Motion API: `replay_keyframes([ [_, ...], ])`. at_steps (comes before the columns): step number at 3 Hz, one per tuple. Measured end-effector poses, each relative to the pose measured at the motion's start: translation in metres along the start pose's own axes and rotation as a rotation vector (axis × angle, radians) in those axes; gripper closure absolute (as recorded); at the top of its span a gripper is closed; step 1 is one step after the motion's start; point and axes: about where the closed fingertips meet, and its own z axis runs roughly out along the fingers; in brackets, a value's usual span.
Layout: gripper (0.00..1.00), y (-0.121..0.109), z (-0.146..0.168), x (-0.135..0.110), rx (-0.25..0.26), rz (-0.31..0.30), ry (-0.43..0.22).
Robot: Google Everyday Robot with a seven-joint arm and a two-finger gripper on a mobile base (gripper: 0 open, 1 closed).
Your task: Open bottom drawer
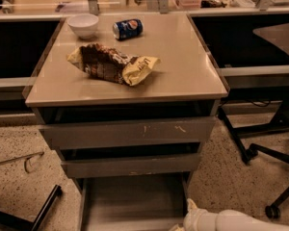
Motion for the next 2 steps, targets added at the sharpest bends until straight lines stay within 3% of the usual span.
replay_keyframes([
  [1, 0.00, 0.020, -0.074, -0.015, 0.126, -0.012, -0.023],
  [2, 0.00, 0.039, -0.111, -0.033, 0.185, -0.038, -0.025],
])
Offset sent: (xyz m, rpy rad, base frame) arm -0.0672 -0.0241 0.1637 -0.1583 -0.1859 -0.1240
